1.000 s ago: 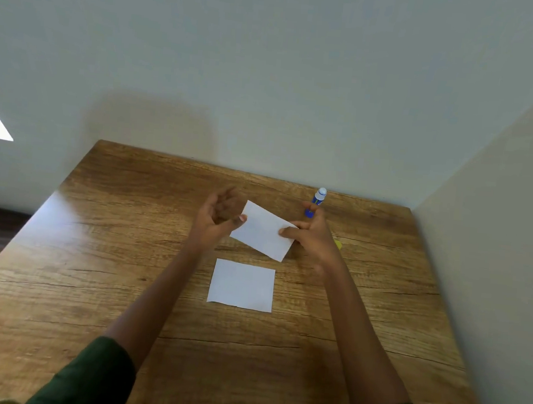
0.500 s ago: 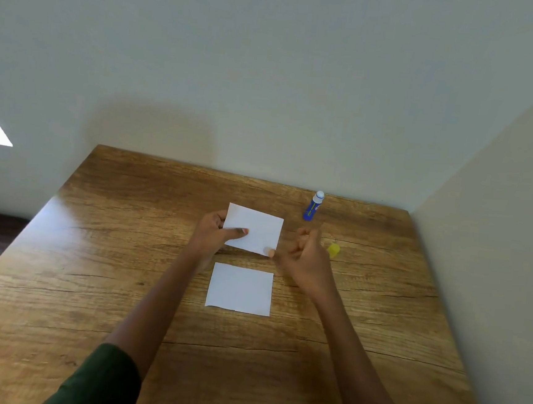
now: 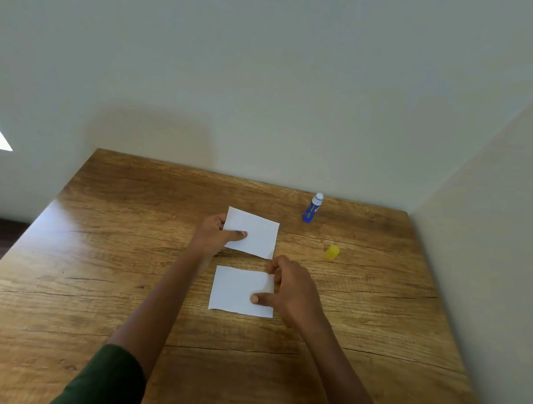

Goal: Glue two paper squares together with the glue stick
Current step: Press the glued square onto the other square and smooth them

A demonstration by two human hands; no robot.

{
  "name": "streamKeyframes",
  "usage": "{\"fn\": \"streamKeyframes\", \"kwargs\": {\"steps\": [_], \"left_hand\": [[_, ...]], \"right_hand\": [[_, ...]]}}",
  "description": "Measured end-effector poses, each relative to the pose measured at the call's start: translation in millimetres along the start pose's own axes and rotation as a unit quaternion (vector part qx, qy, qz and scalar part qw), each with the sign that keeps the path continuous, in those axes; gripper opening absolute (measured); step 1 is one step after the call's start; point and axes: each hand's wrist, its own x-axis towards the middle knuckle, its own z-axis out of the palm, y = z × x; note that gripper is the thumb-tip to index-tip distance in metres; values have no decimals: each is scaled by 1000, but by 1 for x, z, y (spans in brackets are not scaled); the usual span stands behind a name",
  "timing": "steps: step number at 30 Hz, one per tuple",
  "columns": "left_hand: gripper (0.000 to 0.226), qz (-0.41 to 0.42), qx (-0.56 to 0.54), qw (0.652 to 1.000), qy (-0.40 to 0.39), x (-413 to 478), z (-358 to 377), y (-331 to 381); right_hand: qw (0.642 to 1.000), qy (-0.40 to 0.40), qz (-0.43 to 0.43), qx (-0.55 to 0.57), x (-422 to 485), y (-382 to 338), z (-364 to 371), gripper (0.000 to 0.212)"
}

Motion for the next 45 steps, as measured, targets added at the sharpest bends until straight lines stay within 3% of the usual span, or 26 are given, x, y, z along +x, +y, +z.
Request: {"fn": "streamKeyframes", "kwargs": {"steps": [7,14,18,21,25,32,38,41,45], "left_hand": [[42,-5,1,1000,1,1,-2,-1],[47,-14,11,1000,-10,3,-4,-3],[43,-7,-6,1000,-20,4,-5,-2],[41,-7,-6,1000,-21,3,-4,-2],[39,-9,1,1000,-27,4,-5,-2],[29,-2,-8,999,-39,2,-4,-1],[32,-13,2,999,-34,1,-4,2],[30,-16,-8,999,-33,0,-2,5],[29,-24,-15,999,-29,-1,-2,6]], "right_hand": [[998,-7,-7,59,1,0,-1,40],[964,-40,19,263,-2,12,-23,41],[943,-23,2,332,-3,22,-40,22],[934,19,-9,358,-2,23,-46,16],[907,146,-50,391,2,21,-47,19],[893,194,-113,390,10,21,-36,28],[874,201,-51,439,19,19,-30,24],[856,193,-12,479,25,15,-34,11],[855,113,25,506,35,15,-41,25]]}}
